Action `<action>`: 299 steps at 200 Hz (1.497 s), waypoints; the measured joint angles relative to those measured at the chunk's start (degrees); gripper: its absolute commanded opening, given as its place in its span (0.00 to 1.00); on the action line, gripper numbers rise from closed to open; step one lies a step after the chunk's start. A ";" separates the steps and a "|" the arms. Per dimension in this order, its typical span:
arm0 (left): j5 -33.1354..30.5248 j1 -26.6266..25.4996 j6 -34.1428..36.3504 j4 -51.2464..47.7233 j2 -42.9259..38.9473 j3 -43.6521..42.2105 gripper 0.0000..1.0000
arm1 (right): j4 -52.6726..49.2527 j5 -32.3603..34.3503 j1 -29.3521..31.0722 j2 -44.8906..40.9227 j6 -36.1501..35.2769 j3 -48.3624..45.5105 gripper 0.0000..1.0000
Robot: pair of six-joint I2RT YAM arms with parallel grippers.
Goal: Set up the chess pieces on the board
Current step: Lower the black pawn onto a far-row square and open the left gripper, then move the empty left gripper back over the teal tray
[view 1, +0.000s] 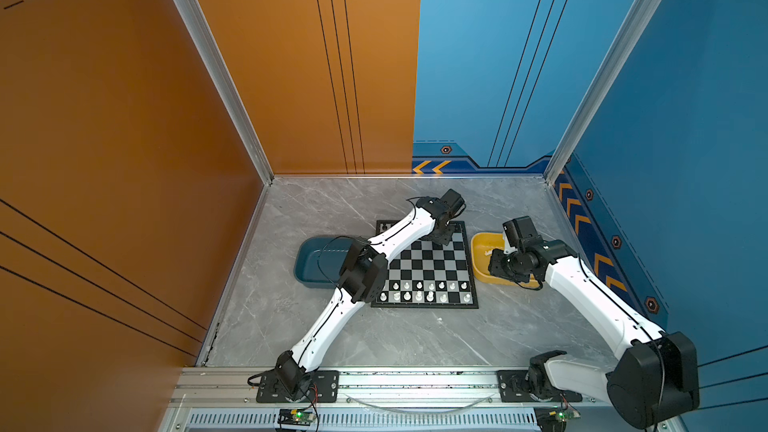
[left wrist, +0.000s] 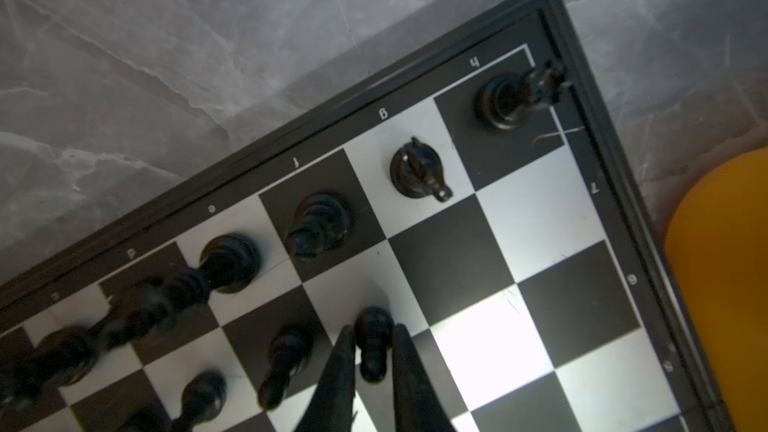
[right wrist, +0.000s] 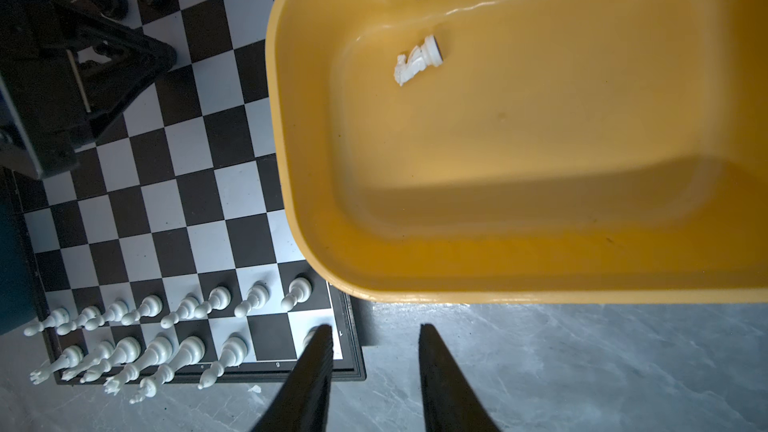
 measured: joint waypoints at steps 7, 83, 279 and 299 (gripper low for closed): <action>0.00 0.00 0.00 0.00 0.02 0.00 0.21 | 0.00 0.00 -0.02 0.00 0.00 0.00 0.37; 0.00 0.00 0.07 0.00 0.11 0.00 0.22 | 0.00 0.00 -0.20 0.00 0.00 0.00 0.37; -3.50 4.59 2.60 0.46 -27.63 -15.50 0.22 | 0.00 0.00 -0.17 -1.81 0.04 0.00 0.38; -3.96 8.24 1.97 1.18 -33.57 -23.37 0.22 | 0.00 0.00 -0.07 -1.77 0.04 0.00 0.38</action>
